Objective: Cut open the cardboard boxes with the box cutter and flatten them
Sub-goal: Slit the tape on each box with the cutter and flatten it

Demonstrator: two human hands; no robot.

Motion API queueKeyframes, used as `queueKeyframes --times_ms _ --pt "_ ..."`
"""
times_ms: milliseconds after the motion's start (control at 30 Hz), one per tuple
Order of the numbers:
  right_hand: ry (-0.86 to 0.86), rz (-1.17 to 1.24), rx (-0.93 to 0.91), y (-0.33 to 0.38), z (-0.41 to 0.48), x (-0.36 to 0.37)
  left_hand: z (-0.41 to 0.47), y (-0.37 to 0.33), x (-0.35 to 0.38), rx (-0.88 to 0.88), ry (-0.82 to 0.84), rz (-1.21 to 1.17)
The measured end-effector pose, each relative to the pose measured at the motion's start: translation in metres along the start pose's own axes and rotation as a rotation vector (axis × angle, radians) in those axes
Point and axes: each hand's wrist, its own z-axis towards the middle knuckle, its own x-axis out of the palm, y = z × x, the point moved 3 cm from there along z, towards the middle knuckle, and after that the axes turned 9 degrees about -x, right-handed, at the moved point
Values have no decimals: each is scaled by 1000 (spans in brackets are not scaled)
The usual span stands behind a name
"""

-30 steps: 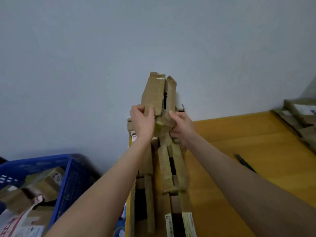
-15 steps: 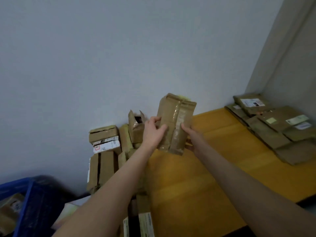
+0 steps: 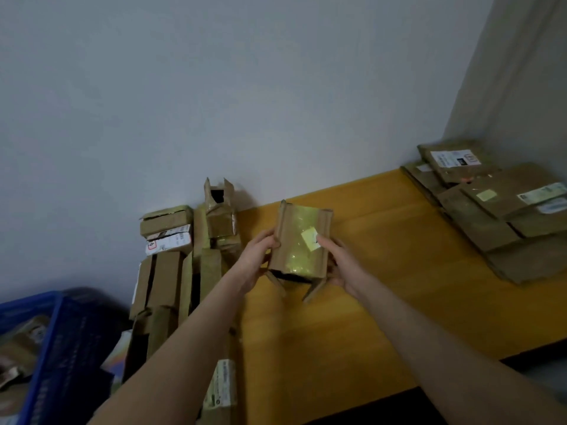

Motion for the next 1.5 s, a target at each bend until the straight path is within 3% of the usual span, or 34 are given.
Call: queueKeyframes --times_ms 133,200,333,467,567,633,733,833,933,1067,1167,1267,1367,1500 --pt "-24 -185 -164 -6 3 6 8 3 -8 50 -22 72" --pt "-11 -264 -225 -10 3 7 13 5 -11 18 -45 -5" --pt "-43 -218 -260 -18 6 7 29 12 -11 -42 -130 -45" --pt "-141 -422 -210 -34 18 11 47 9 -3 53 -378 368" --pt "-107 -537 -216 -48 23 18 58 6 9 70 -386 862" --pt "-99 -676 -193 -57 28 13 62 13 14 28 -378 1045" --pt "-213 -1006 -126 -68 39 -12 66 22 18 -5 -366 1217" --pt "-215 -1306 0 -78 47 -41 76 31 10 7 -389 1308" --pt "-188 -1389 97 -92 57 -59 85 32 -2 29 -376 1308" --pt "-244 -1461 57 -103 63 -62 89 34 -5 33 -341 1354" --pt "-257 -1374 123 -108 64 -59 89 34 -5 38 -326 1363" --pt "-317 -1008 237 -107 61 -52 86 35 -6 83 -259 1399" --pt "-410 -639 176 -91 54 -41 75 38 -6 198 -137 1528" --pt "-437 -445 49 -55 41 -30 55 40 -7 305 -45 1653"
